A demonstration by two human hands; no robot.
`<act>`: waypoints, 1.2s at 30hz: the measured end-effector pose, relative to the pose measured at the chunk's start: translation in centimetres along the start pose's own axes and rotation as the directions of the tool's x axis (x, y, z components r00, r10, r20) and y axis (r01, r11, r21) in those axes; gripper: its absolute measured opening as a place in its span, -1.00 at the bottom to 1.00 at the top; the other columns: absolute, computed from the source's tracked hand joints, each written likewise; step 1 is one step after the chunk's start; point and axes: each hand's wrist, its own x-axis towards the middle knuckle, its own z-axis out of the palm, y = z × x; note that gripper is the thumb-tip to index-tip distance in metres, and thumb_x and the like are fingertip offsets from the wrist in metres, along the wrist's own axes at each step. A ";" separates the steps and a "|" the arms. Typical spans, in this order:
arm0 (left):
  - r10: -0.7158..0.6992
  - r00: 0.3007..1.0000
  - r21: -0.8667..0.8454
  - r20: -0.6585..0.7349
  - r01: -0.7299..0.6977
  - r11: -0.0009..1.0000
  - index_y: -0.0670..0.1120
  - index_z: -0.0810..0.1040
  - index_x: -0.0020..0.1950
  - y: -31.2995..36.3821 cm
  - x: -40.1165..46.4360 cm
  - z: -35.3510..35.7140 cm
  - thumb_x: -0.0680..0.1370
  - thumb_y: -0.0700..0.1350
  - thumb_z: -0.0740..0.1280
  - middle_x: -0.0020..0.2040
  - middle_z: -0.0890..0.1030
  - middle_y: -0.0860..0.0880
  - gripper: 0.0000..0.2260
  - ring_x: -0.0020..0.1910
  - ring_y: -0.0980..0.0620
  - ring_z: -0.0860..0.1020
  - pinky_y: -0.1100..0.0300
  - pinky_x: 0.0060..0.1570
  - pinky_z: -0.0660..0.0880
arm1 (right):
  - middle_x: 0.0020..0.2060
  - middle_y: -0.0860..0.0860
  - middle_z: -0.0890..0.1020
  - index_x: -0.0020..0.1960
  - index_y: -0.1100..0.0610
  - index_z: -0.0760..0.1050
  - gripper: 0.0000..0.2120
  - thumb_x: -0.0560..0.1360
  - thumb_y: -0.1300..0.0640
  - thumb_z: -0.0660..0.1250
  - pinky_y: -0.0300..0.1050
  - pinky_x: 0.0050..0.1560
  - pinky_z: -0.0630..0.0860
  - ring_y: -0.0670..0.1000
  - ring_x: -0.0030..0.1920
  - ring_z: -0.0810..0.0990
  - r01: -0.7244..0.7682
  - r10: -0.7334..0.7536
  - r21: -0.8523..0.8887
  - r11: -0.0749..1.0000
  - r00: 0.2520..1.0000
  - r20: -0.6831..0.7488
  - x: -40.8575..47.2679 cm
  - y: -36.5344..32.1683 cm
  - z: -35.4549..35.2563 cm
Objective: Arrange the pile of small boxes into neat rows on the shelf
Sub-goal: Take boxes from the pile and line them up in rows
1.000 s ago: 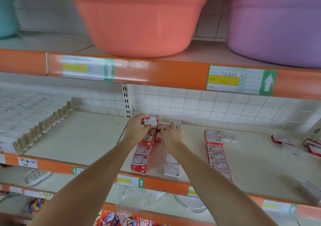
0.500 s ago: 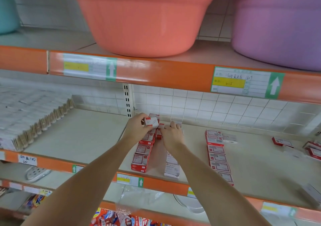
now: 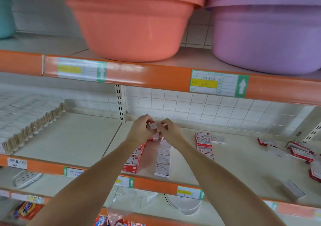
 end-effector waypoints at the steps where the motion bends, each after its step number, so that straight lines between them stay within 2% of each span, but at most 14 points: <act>1: -0.001 1.000 0.006 0.011 0.001 1.000 -0.02 0.51 -0.05 0.3 -0.1 0.2 0.37 -0.09 0.53 -0.14 0.55 0.06 -0.74 -0.18 0.12 0.51 0.23 -0.24 0.41 | -0.18 0.06 0.69 0.10 0.10 0.49 -0.78 0.55 -0.02 0.31 -0.09 -0.24 0.59 -0.01 -0.22 0.68 -0.025 0.025 0.027 0.999 1.000 0.017 0.0 0.2 -0.1; 3: 0.001 1.000 0.007 0.026 -0.002 1.000 -0.02 0.50 -0.04 0.6 -0.3 0.4 0.37 -0.09 0.52 -0.12 0.53 0.03 -0.74 -0.17 0.08 0.51 0.20 -0.23 0.41 | -0.15 0.10 0.69 0.17 0.11 0.46 -0.67 0.49 -0.02 0.38 -0.01 -0.14 0.63 0.03 -0.18 0.69 -0.080 0.077 0.090 0.993 0.996 0.036 0.1 0.7 -0.3; 4: 0.010 0.999 0.009 0.033 -0.010 1.000 -0.05 0.50 -0.02 0.6 -0.4 0.5 0.38 -0.10 0.52 -0.12 0.54 0.02 -0.73 -0.16 0.06 0.51 0.17 -0.21 0.44 | -0.13 0.12 0.68 0.21 0.09 0.45 -0.62 0.47 -0.03 0.41 -0.04 -0.16 0.60 0.04 -0.17 0.68 -0.093 0.089 0.122 0.988 0.995 0.041 0.0 0.9 -0.4; 7: 0.038 0.997 0.053 0.067 -0.042 0.998 -0.08 0.53 0.00 0.6 -0.9 0.2 0.41 -0.10 0.51 -0.10 0.55 0.05 -0.75 -0.11 0.06 0.53 0.15 -0.13 0.50 | -0.13 0.10 0.66 0.29 -0.03 0.42 -0.59 0.48 0.05 0.42 -0.22 -0.26 0.46 -0.02 -0.21 0.62 -0.080 0.063 0.173 0.982 0.993 0.101 -0.6 1.2 -0.9; 10: 0.052 0.993 0.071 0.110 -0.060 0.996 -0.07 0.54 0.03 0.3 -1.2 -0.2 0.40 -0.12 0.52 -0.07 0.58 0.04 -0.73 -0.07 0.06 0.54 0.10 -0.06 0.52 | -0.14 0.12 0.65 0.26 -0.03 0.47 -0.57 0.44 0.21 0.44 -0.30 -0.30 0.44 -0.05 -0.23 0.59 -0.053 0.020 0.164 0.985 0.980 0.200 -1.1 1.5 -1.2; 14: 0.035 0.985 0.093 0.166 -0.051 0.994 -0.06 0.53 0.10 0.4 -1.7 -0.6 0.41 -0.16 0.53 0.01 0.59 0.02 -0.69 0.00 0.05 0.54 0.13 -0.01 0.51 | -0.07 0.02 0.65 0.17 0.00 0.54 -0.56 0.34 0.15 0.57 -0.23 -0.18 0.49 -0.08 -0.20 0.57 0.021 -0.013 -0.046 0.999 0.986 0.166 -1.1 2.1 -1.2; 17: 0.066 0.977 0.164 0.203 -0.101 0.981 -0.06 0.53 0.19 0.2 -2.0 -0.8 0.44 -0.13 0.50 0.10 0.59 0.01 -0.65 0.10 0.04 0.50 0.16 0.06 0.46 | -0.02 -0.03 0.59 0.16 0.06 0.56 -0.57 0.32 0.13 0.58 -0.41 -0.19 0.41 -0.14 -0.20 0.50 0.123 -0.098 -0.169 0.978 0.984 0.145 -1.1 2.3 -0.8; 19: 0.067 0.975 0.219 0.211 -0.114 0.969 -0.03 0.52 0.22 -0.1 -2.1 -1.2 0.46 -0.09 0.48 0.15 0.57 0.02 -0.64 0.14 0.03 0.48 0.08 0.11 0.48 | 0.01 0.00 0.57 0.20 0.09 0.56 -0.56 0.35 0.12 0.55 -0.46 -0.13 0.38 -0.11 -0.11 0.50 0.161 -0.134 -0.221 0.962 0.982 0.130 -1.2 2.5 -0.7; 20: 0.069 0.976 0.244 0.206 -0.120 0.962 -0.02 0.52 0.22 -0.2 -2.1 -1.4 0.47 -0.09 0.47 0.16 0.57 0.02 -0.66 0.16 0.02 0.48 0.04 0.12 0.49 | 0.03 -0.01 0.56 0.22 0.09 0.55 -0.56 0.37 0.09 0.53 -0.41 -0.03 0.40 -0.06 -0.02 0.50 0.169 -0.142 -0.255 0.952 0.983 0.120 -1.2 2.7 -0.6; 22: 0.077 0.981 0.284 0.177 -0.126 0.950 -0.02 0.51 0.25 -0.3 -2.0 -2.0 0.51 -0.09 0.42 0.18 0.56 0.01 -0.69 0.19 0.00 0.48 0.04 0.14 0.49 | 0.06 -0.04 0.54 0.27 0.07 0.52 -0.54 0.42 -0.02 0.48 -0.14 0.20 0.42 0.03 0.14 0.47 0.189 -0.165 -0.370 0.910 0.982 0.094 -1.2 3.0 -0.3; 24: 0.085 0.988 0.313 0.132 -0.123 0.942 -0.04 0.50 0.29 -0.2 -2.0 -2.7 0.54 -0.08 0.39 0.20 0.56 -0.02 -0.67 0.22 -0.02 0.48 0.04 0.17 0.48 | 0.14 -0.02 0.54 0.34 0.03 0.48 -0.52 0.47 -0.11 0.41 -0.05 0.33 0.30 0.07 0.23 0.42 0.237 -0.207 -0.527 0.816 0.971 0.116 -1.4 3.2 -0.3; 26: 0.084 0.991 0.326 0.101 -0.112 0.939 -0.07 0.48 0.34 -0.3 -1.9 -3.1 0.56 -0.08 0.36 0.23 0.56 -0.07 -0.65 0.22 -0.06 0.49 0.02 0.18 0.48 | 0.24 0.00 0.50 0.40 -0.03 0.42 -0.50 0.51 -0.16 0.34 -0.03 0.38 0.19 0.10 0.32 0.34 0.285 -0.238 -0.647 0.708 0.958 0.161 -1.6 3.2 -0.3; 28: 0.077 0.992 0.339 0.099 -0.107 0.935 -0.08 0.47 0.36 -0.3 -1.9 -3.4 0.58 -0.07 0.33 0.22 0.57 -0.09 -0.65 0.20 -0.07 0.51 0.02 0.17 0.49 | 0.28 -0.01 0.46 0.41 -0.04 0.40 -0.48 0.52 -0.20 0.31 -0.01 0.41 0.16 0.11 0.35 0.29 0.311 -0.249 -0.703 0.639 0.949 0.194 -1.7 3.1 -0.1; 36: 0.055 0.986 0.351 0.158 -0.109 0.930 -0.07 0.45 0.39 -0.5 -1.9 -3.1 0.62 0.01 0.28 0.23 0.59 -0.08 -0.64 0.21 -0.06 0.51 0.02 0.18 0.47 | 0.26 0.10 0.45 0.33 0.07 0.52 -0.53 0.52 -0.17 0.31 0.09 0.41 0.20 0.24 0.31 0.31 0.369 -0.269 -0.797 0.478 0.925 0.267 -1.3 3.5 1.8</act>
